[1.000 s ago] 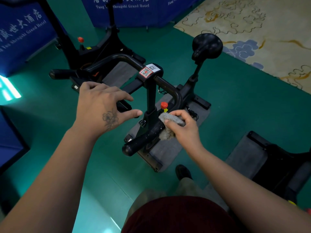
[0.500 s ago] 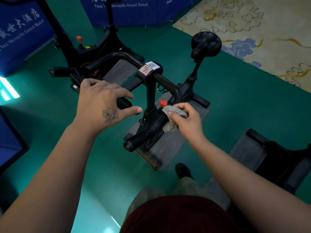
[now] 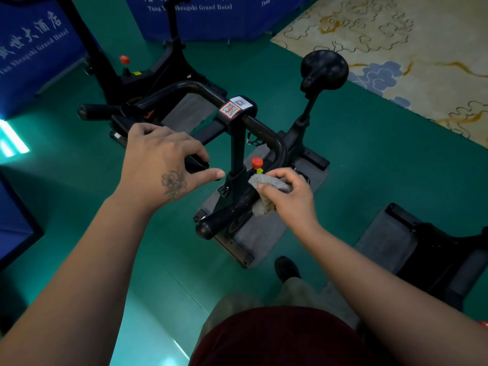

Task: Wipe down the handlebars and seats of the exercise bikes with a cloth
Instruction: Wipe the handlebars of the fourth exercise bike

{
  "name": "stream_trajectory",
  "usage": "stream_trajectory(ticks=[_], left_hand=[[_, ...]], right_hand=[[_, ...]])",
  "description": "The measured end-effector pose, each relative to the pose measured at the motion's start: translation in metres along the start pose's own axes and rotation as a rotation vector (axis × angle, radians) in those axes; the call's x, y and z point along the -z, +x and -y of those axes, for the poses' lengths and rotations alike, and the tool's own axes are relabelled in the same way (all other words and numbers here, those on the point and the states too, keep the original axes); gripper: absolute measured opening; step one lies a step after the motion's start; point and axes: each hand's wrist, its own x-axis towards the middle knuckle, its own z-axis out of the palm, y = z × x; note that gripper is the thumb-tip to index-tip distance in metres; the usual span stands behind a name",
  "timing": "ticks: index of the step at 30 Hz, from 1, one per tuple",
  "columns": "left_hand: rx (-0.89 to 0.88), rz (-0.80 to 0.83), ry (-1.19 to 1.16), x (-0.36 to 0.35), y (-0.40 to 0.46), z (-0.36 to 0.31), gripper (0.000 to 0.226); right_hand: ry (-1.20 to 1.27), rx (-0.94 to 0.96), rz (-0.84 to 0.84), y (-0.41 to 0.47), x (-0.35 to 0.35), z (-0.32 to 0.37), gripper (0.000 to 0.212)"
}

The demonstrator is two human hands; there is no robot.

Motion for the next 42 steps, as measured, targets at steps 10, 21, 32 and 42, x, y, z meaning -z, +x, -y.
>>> stream_trajectory(ticks=[10,21,32,42], left_hand=[[-0.139,0.014,-0.114,0.004,-0.006,0.015,0.061],[-0.218,-0.024,-0.154,0.002,-0.010,0.024,0.055],[-0.225,-0.081,-0.139,-0.001,-0.012,0.021,0.054],[-0.244,-0.108,-0.141,-0.003,-0.013,0.023,0.050]], right_hand=[[0.009,0.000,0.021,-0.020,-0.019,-0.004,0.018],[-0.029,-0.003,0.012,-0.003,-0.002,0.004,0.019],[-0.002,0.010,0.007,-0.031,-0.028,-0.001,0.020],[-0.059,-0.033,-0.080,-0.014,-0.014,0.015,0.019]])
